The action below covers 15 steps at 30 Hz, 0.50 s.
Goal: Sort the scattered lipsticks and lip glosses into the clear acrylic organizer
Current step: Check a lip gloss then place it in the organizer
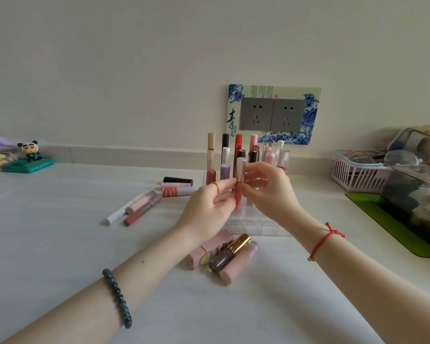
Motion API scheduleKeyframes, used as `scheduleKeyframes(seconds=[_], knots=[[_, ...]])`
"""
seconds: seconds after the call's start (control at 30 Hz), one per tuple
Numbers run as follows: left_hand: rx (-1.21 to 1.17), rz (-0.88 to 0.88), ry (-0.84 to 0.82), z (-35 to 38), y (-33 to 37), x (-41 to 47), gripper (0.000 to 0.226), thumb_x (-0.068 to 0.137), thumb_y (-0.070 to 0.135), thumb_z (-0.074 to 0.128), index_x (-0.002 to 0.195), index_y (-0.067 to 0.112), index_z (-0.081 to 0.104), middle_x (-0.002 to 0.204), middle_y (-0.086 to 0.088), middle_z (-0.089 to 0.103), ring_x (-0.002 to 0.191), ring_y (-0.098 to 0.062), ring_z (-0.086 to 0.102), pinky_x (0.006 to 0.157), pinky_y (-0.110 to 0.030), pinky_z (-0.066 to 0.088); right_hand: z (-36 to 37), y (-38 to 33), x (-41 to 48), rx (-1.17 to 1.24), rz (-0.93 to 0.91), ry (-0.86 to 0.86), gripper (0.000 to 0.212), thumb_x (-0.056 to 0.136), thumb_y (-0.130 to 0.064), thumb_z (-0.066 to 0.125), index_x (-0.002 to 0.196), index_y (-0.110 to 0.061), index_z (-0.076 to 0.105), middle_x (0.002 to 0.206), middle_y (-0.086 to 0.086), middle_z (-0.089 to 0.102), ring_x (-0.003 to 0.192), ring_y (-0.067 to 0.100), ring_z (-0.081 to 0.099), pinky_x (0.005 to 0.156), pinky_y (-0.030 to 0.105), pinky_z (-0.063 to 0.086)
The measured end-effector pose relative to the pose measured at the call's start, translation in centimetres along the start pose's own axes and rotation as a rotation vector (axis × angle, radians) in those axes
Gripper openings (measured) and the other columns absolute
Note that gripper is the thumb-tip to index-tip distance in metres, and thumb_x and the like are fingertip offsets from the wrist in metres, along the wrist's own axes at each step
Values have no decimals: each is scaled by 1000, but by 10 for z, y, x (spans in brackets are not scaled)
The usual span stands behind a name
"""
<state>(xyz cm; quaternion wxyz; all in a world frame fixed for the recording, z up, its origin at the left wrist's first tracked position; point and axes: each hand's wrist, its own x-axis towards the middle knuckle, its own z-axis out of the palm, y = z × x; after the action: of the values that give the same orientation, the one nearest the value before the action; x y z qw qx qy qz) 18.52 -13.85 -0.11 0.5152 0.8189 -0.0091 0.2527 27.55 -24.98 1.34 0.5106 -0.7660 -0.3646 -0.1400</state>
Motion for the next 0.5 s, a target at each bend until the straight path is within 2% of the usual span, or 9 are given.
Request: scheduleKeyframes(seconds=[0.17, 0.3, 0.5], knots=[[17, -23, -28, 3, -4, -3, 43, 89, 8, 50, 131, 18, 47, 100, 31, 51, 89, 18, 50, 72, 6, 37, 2, 5, -2, -11, 41, -17, 22, 79, -9, 67, 100, -15, 63, 78, -12, 61, 71, -1, 61, 61, 6, 50], [12, -30, -30, 4, -6, -2, 44, 90, 8, 50, 133, 15, 45, 109, 20, 51, 91, 14, 51, 72, 6, 37, 3, 7, -3, -18, 57, -17, 22, 79, -10, 68, 100, -16, 63, 78, -13, 61, 71, -1, 61, 64, 11, 51], [-3, -26, -16, 4, -6, -4, 42, 89, 8, 51, 131, 15, 48, 105, 22, 52, 85, 19, 50, 70, 6, 37, 4, 8, -4, -18, 58, -26, 23, 79, -10, 67, 101, -16, 62, 77, -14, 61, 72, -2, 61, 62, 9, 49]])
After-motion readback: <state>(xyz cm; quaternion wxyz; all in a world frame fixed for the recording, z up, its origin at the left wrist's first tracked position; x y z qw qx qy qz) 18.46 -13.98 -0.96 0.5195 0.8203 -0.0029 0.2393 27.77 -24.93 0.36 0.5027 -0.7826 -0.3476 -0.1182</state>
